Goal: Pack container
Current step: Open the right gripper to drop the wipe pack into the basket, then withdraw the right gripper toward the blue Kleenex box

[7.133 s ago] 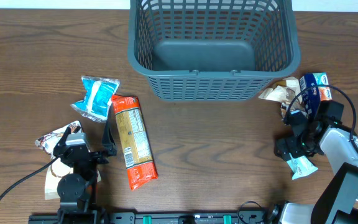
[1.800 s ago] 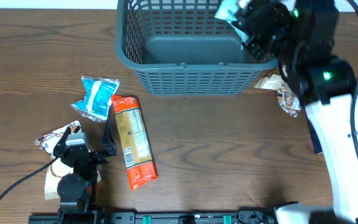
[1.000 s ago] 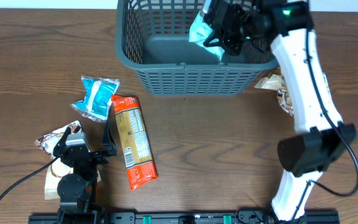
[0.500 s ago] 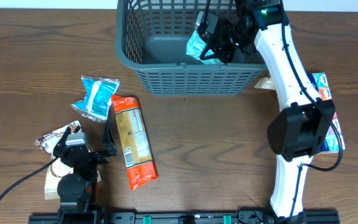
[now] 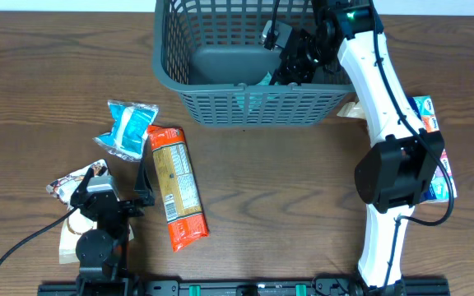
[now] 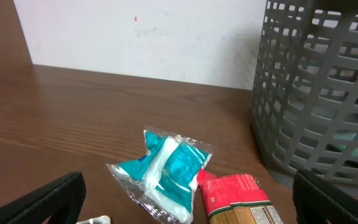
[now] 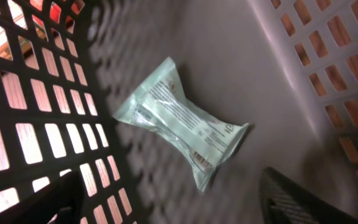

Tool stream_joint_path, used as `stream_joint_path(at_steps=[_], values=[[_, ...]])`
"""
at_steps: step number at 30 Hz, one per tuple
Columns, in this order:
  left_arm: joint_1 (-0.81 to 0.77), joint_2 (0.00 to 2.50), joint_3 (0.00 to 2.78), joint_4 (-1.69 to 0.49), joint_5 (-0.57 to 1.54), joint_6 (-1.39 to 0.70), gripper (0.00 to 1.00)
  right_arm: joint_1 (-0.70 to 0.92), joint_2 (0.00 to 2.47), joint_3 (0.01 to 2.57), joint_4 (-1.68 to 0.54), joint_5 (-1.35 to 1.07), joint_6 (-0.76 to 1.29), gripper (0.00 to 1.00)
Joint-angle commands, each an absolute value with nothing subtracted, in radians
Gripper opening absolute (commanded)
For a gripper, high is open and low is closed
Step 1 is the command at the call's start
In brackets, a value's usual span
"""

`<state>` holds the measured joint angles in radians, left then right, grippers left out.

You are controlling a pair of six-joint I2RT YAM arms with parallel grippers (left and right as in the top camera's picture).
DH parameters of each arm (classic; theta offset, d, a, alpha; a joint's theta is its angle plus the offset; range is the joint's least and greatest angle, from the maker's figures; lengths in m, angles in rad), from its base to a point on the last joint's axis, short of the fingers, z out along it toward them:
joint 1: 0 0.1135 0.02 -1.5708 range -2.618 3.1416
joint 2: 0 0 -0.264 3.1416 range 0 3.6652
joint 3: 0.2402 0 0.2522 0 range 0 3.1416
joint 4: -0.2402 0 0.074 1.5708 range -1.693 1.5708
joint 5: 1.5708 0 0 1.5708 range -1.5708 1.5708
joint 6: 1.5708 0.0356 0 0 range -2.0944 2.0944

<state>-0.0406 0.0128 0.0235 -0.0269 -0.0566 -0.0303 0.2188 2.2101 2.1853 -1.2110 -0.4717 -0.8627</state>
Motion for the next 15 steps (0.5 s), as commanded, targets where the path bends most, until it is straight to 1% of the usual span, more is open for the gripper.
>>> stream_joint_path(at_steps=[1,3,8,13,15], values=[[-0.036,0.006,0.004,-0.066,-0.081,-0.043,0.98,0.214,2.191,2.207,-1.206,-0.471,-0.842,0.79],[-0.036,0.006,0.004,-0.066,-0.079,-0.044,0.99,0.214,2.17,2.207,-1.185,-0.471,-0.807,0.83],[-0.036,0.006,0.004,-0.067,-0.079,-0.044,0.99,0.202,2.071,2.208,-1.154,-0.471,-0.795,0.8],[-0.036,0.006,0.004,-0.067,-0.079,-0.105,0.99,0.165,1.915,2.209,-1.111,-0.417,-0.688,0.85],[-0.036,0.006,0.004,-0.067,-0.078,-0.119,0.99,0.145,1.848,2.209,-1.113,-0.392,-0.661,0.86]])
